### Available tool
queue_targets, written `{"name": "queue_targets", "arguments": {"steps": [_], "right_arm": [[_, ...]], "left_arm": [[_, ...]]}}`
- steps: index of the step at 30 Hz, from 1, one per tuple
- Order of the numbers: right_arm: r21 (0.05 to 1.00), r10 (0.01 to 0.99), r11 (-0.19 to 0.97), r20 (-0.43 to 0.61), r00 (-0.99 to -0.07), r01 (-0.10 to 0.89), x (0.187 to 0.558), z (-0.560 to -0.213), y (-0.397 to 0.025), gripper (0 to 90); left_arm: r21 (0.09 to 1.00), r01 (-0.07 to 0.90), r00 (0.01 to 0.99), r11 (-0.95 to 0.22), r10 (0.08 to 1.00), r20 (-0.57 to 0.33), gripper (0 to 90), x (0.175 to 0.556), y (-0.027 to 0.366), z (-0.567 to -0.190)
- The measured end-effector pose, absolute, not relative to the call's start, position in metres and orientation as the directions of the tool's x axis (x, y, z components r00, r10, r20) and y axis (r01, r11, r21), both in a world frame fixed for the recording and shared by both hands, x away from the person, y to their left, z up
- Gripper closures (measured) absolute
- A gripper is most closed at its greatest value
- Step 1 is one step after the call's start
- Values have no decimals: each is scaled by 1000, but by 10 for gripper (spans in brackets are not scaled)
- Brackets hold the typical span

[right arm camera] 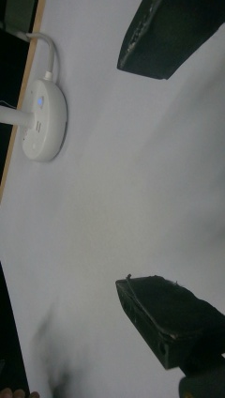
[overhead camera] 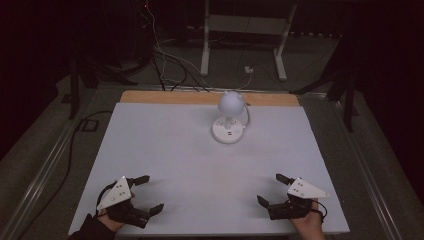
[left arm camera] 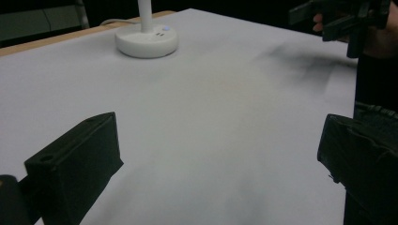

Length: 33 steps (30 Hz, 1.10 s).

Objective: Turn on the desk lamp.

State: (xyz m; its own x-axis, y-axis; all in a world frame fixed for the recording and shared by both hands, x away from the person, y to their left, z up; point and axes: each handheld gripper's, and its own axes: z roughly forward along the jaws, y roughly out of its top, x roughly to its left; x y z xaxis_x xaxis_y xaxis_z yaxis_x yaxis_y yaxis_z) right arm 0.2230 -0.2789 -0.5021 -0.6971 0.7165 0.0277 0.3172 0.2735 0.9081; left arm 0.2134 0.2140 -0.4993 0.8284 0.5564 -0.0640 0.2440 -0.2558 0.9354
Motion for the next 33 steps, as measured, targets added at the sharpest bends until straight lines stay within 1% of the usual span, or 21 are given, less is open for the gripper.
{"name": "queue_targets", "arguments": {"steps": [20,26,33], "right_arm": [[900,744,285,10,-668,331,223,-498,-278,0],[896,752,268,36,-658,354,224,-493,-278,0],[890,751,281,30,-660,359,224,-489,-275,0]], "left_arm": [[940,240,827,-241,558,-69,3,212,215,-498],[939,239,829,-245,556,-66,4,212,214,-497],[940,235,832,-247,551,-63,4,212,214,-497]]}}
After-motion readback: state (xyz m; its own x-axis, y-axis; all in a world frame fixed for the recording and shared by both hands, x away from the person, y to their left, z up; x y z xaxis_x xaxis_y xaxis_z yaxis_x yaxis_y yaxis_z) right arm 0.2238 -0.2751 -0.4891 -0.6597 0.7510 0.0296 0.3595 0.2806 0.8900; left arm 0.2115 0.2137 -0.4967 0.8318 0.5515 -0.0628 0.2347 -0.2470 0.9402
